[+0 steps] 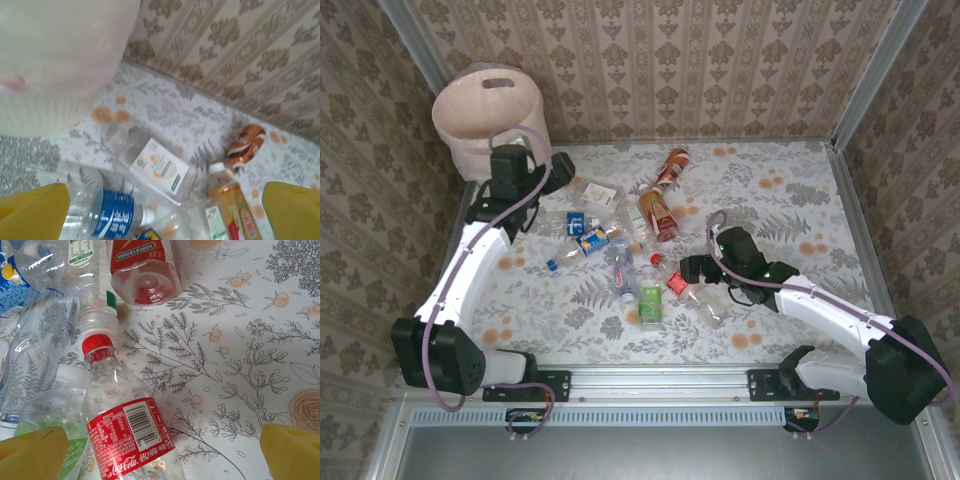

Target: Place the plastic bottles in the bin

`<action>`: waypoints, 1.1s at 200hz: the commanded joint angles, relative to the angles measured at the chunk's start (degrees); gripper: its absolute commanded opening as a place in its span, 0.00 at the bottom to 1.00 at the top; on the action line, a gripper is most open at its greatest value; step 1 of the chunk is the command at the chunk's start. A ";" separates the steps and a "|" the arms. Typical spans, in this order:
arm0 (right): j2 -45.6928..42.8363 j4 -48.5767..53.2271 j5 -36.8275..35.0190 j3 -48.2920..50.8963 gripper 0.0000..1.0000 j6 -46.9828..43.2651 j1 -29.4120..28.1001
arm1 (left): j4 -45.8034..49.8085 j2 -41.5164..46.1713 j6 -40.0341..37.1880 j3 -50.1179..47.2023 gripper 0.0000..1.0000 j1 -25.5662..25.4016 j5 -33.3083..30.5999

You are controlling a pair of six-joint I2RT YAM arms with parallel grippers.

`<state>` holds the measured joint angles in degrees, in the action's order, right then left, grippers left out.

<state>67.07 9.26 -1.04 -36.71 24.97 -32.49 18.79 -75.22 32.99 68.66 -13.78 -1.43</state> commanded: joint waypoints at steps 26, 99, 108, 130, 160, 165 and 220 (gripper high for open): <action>-0.04 -3.16 -3.73 -0.49 1.00 2.07 -0.20 | 14.46 -2.31 0.76 -1.34 1.00 0.33 -4.52; -2.91 -3.37 -5.79 -0.40 1.00 1.40 -0.20 | 6.64 -9.59 28.76 -7.48 1.00 1.66 -3.42; -3.49 -3.38 -6.20 -0.16 1.00 0.97 -0.20 | 5.19 -11.05 30.85 -7.39 1.00 2.32 -3.66; -4.76 -2.81 -7.01 0.18 1.00 0.50 -0.20 | 3.32 -14.50 36.72 -6.93 1.00 3.63 -4.88; -6.60 -1.09 -8.06 0.32 1.00 0.46 -0.25 | -1.03 -19.72 41.58 -7.26 0.97 4.90 -2.41; -7.08 -0.50 -8.24 0.23 1.00 0.51 -0.21 | -1.32 -20.58 42.37 -7.11 0.96 5.17 -2.23; -12.29 2.80 -10.96 0.57 1.00 -0.70 -0.20 | -8.54 -28.67 47.19 -5.38 0.87 5.34 -2.76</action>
<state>56.69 9.52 -9.26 -36.69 25.45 -32.53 13.98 -101.16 75.57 61.34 -8.54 -3.84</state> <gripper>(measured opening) 0.999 0.881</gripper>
